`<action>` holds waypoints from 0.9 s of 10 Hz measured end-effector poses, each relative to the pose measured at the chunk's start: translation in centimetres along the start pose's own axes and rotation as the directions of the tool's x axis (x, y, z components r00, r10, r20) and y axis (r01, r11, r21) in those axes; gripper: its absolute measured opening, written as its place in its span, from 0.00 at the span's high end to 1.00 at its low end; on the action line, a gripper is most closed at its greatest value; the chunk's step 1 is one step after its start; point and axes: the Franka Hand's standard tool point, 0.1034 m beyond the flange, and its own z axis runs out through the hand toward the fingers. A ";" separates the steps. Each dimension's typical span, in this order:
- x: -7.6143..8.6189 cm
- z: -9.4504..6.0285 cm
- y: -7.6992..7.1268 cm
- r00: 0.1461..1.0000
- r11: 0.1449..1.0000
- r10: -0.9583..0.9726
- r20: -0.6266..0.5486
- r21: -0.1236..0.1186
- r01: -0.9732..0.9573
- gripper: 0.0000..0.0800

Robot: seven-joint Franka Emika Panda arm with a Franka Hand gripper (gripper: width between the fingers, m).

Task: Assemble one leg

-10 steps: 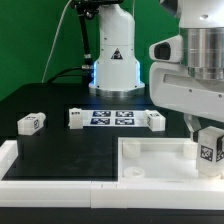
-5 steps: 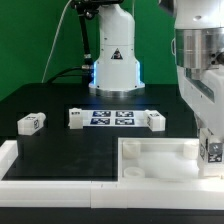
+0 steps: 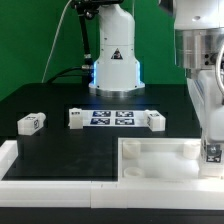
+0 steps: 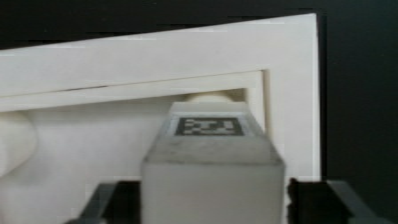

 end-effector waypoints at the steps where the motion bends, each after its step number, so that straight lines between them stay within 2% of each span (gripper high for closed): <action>1: -0.3 0.0 0.1 1.000 1.000 -0.018 0.001 -0.001 0.018 0.39; 2: -0.5 0.1 0.1 0.990 0.990 -0.143 0.001 -0.001 0.143 0.24; 3: -0.5 0.0 0.0 0.949 0.949 -0.314 0.001 0.001 0.314 0.20; 5: -0.4 -0.1 0.0 0.834 0.834 -0.552 0.001 0.002 0.552 0.19; 7: -0.2 -0.1 -0.1 0.635 0.635 -0.773 -0.007 -0.006 0.773 0.19; 8: -0.3 -0.2 -0.1 0.568 0.568 -0.823 -0.009 -0.016 0.823 0.19; 9: -0.4 -0.1 0.0 0.439 0.439 -0.898 -0.012 -0.026 0.898 0.19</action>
Offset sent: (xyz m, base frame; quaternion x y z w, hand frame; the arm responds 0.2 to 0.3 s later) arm 0.0021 0.0075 0.0024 -0.0036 -0.0046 -0.3558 0.9346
